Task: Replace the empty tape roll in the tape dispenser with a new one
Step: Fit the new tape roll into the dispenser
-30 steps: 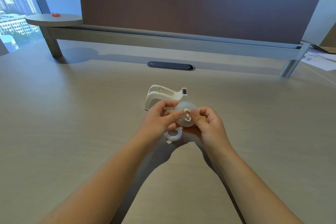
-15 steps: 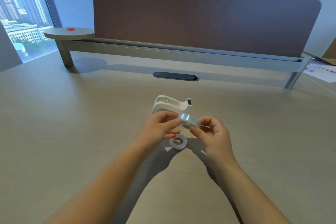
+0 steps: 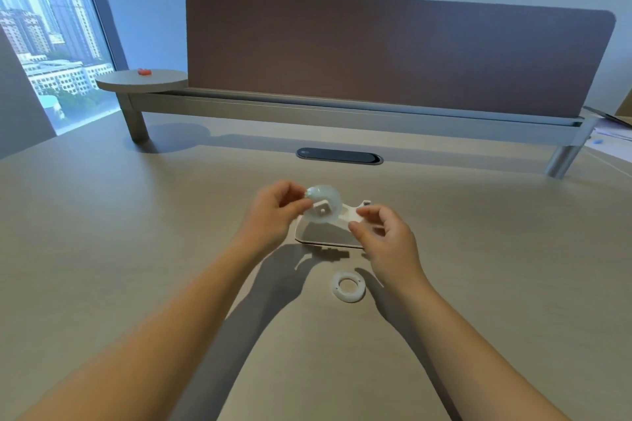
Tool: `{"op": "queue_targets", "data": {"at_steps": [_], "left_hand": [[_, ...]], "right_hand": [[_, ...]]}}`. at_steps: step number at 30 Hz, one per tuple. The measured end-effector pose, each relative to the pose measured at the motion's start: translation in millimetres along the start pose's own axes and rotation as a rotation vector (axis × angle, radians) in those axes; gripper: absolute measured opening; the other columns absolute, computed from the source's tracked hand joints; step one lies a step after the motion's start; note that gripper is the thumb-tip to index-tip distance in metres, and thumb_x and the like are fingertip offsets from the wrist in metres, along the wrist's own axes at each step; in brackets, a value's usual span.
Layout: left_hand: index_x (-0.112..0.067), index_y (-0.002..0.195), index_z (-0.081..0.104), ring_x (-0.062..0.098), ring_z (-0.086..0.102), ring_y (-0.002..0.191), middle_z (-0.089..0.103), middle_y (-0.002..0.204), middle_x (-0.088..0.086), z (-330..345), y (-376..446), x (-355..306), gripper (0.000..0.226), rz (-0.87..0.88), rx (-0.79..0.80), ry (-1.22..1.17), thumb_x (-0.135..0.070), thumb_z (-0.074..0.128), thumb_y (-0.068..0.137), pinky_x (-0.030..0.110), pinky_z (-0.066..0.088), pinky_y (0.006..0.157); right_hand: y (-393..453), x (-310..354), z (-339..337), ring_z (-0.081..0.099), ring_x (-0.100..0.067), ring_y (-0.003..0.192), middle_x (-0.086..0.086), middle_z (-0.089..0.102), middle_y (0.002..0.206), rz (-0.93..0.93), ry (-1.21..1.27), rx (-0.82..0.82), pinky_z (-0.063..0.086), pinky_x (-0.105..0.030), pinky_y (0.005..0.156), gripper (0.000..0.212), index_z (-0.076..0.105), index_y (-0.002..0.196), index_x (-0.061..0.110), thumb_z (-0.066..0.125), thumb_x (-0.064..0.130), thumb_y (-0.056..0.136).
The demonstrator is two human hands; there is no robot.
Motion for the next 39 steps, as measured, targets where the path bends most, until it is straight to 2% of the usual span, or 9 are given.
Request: {"op": "queue_targets", "data": {"at_steps": [2, 5, 8, 14, 19, 28, 30, 35, 39], "left_hand": [[-0.015, 0.083, 0.055, 0.01, 0.051, 0.072, 0.054, 0.074, -0.006, -9, 15, -3, 0.003, 0.054, -0.043, 0.11, -0.017, 0.053, 0.082, 0.022, 0.042, 0.069], [-0.011, 0.091, 0.056, 0.007, 0.048, 0.07, 0.051, 0.073, -0.009, -12, 32, -6, 0.012, 0.11, -0.077, 0.212, -0.019, 0.053, 0.083, 0.018, 0.04, 0.067], [-0.008, 0.093, 0.057, 0.012, 0.049, 0.074, 0.052, 0.079, -0.004, -5, 43, -3, 0.015, 0.12, -0.046, 0.25, -0.018, 0.054, 0.082, 0.016, 0.04, 0.066], [-0.002, 0.094, 0.059, 0.014, 0.05, 0.074, 0.053, 0.075, -0.004, 14, 47, 2, 0.017, 0.126, 0.058, 0.27, -0.013, 0.054, 0.081, 0.016, 0.04, 0.067], [-0.001, 0.098, 0.06, 0.018, 0.051, 0.083, 0.06, 0.093, 0.012, 22, 50, -5, 0.022, 0.175, 0.093, 0.381, -0.014, 0.053, 0.082, 0.017, 0.041, 0.068], [-0.004, 0.102, 0.061, 0.016, 0.045, 0.086, 0.059, 0.102, 0.013, 33, 54, -1, 0.026, 0.184, 0.202, 0.652, -0.017, 0.055, 0.081, 0.024, 0.038, 0.077], [-0.005, 0.101, 0.063, 0.016, 0.045, 0.087, 0.054, 0.097, 0.007, 29, 56, 5, 0.025, 0.125, 0.206, 0.594, -0.018, 0.056, 0.081, 0.027, 0.038, 0.077], [-0.018, 0.098, 0.059, 0.019, 0.051, 0.098, 0.058, 0.094, -0.002, 31, 50, 38, 0.023, -0.151, 0.283, 0.137, -0.029, 0.043, 0.087, 0.032, 0.042, 0.088], [-0.023, 0.093, 0.055, 0.013, 0.055, 0.086, 0.058, 0.087, -0.006, 36, 44, 52, 0.014, -0.226, 0.276, -0.037, -0.026, 0.043, 0.087, 0.026, 0.046, 0.079]], "right_hand": [[15, 3, 1, 0.045, -0.017, 0.099, -0.001, 0.05, 0.107, -0.063, -0.232, -0.016, 0.043, -0.006, 0.064, 0.015, 0.052, 0.096, 0.025, 0.056, 0.02, 0.083], [37, -7, 11, 0.037, -0.022, 0.116, -0.007, 0.044, 0.129, -0.079, -0.475, 0.028, 0.037, -0.033, 0.094, 0.042, 0.048, 0.119, 0.019, 0.06, 0.027, 0.08], [47, -22, 21, 0.032, -0.023, 0.125, -0.005, 0.037, 0.138, -0.01, -0.491, 0.106, 0.033, -0.043, 0.103, 0.053, 0.043, 0.125, 0.023, 0.063, 0.033, 0.077], [50, -29, 29, 0.036, -0.02, 0.119, -0.006, 0.039, 0.13, -0.024, -0.43, 0.161, 0.032, -0.027, 0.092, 0.045, 0.051, 0.119, 0.018, 0.064, 0.029, 0.077], [49, -28, 29, 0.037, -0.021, 0.118, -0.006, 0.04, 0.128, -0.035, -0.431, 0.159, 0.034, -0.027, 0.091, 0.044, 0.052, 0.118, 0.018, 0.064, 0.029, 0.077], [48, -27, 29, 0.037, -0.022, 0.12, -0.008, 0.039, 0.13, -0.038, -0.429, 0.161, 0.034, -0.027, 0.091, 0.044, 0.052, 0.119, 0.018, 0.064, 0.028, 0.077], [48, -27, 29, 0.037, -0.022, 0.121, -0.007, 0.039, 0.13, -0.036, -0.435, 0.162, 0.034, -0.027, 0.092, 0.045, 0.052, 0.119, 0.019, 0.064, 0.029, 0.077], [48, -27, 30, 0.037, -0.022, 0.12, -0.008, 0.039, 0.13, -0.027, -0.434, 0.165, 0.036, -0.029, 0.094, 0.046, 0.051, 0.119, 0.018, 0.064, 0.03, 0.077], [48, -28, 30, 0.036, -0.023, 0.121, -0.008, 0.038, 0.131, -0.014, -0.437, 0.17, 0.036, -0.03, 0.095, 0.047, 0.051, 0.12, 0.018, 0.064, 0.03, 0.077]]}}
Point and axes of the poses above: each hand's wrist, its own y-axis towards the middle knuckle, its own z-axis out of the palm, x = y × z, the point moved 10 cm from there along y, towards the middle knuckle
